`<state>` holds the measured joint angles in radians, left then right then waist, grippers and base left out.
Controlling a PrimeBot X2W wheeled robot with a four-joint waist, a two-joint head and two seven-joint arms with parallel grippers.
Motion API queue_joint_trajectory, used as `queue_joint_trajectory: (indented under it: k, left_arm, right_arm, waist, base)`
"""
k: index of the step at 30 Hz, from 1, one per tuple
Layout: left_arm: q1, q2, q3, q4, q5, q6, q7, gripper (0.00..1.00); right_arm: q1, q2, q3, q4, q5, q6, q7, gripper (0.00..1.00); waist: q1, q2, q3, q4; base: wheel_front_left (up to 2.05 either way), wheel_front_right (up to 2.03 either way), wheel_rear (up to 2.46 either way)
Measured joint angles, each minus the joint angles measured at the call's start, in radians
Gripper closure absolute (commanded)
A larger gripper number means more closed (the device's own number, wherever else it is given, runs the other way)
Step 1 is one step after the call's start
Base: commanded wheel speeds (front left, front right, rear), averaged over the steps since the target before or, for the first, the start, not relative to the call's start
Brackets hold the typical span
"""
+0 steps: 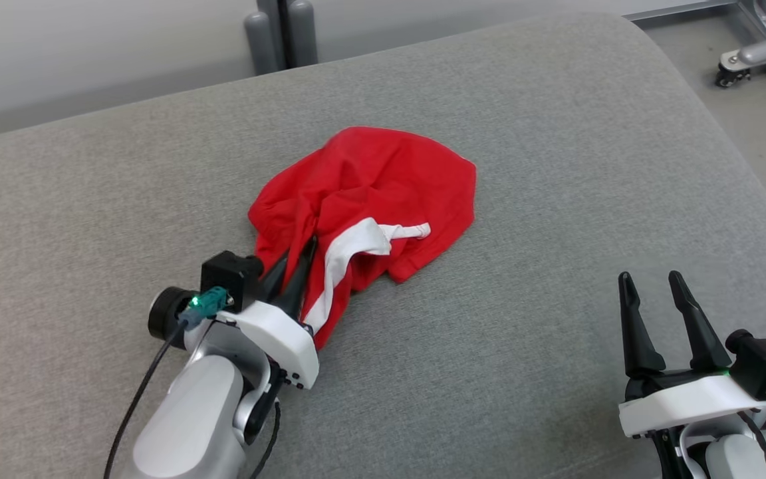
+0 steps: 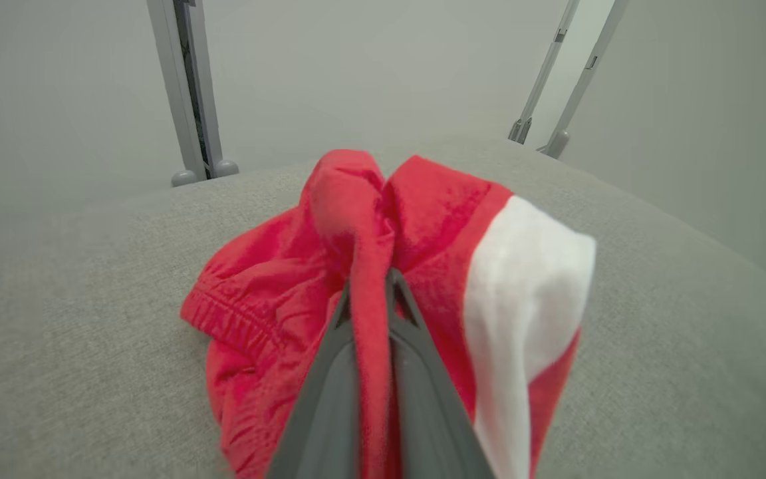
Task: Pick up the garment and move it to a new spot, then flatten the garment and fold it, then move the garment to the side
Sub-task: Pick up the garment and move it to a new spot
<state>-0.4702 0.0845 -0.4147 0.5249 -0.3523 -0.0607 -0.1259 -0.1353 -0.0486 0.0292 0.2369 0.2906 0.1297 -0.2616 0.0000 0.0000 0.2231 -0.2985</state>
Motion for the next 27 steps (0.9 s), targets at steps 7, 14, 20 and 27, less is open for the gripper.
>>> queue_joint_trajectory:
  k: [7, 14, 20, 27]
  left_arm:
    - [0.003, -0.023, -0.017, 0.025, -0.025, -0.009, -0.101, 0.00]
    - [0.026, -0.006, 0.072, -0.066, -0.024, 0.028, -0.135, 0.00]
    - [0.129, 0.029, 0.171, -0.165, -0.007, 0.048, -0.138, 0.00]
    - [0.271, 0.065, 0.263, -0.247, 0.029, 0.054, -0.138, 0.00]
  right_arm:
    - [-0.001, 0.000, -0.006, -0.011, -0.029, 0.000, 0.000, 0.00]
    - [0.029, -0.007, -0.025, -0.040, -0.054, 0.000, 0.000, 0.00]
    - [0.051, -0.014, -0.028, -0.061, -0.064, 0.000, 0.000, 0.00]
    - [0.081, -0.016, -0.026, -0.068, -0.074, 0.000, 0.000, 0.00]
  waist:
    - [0.0000, 0.0000, -0.016, 0.052]
    - [0.0000, 0.0000, -0.072, 0.140]
    - [0.0000, 0.0000, -0.120, 0.206]
    - [0.0000, 0.0000, -0.169, 0.271]
  base:
    - [0.00, 0.00, 0.00]
    - [0.00, 0.00, 0.00]
    - [0.00, 0.00, 0.00]
    - [0.00, 0.00, 0.00]
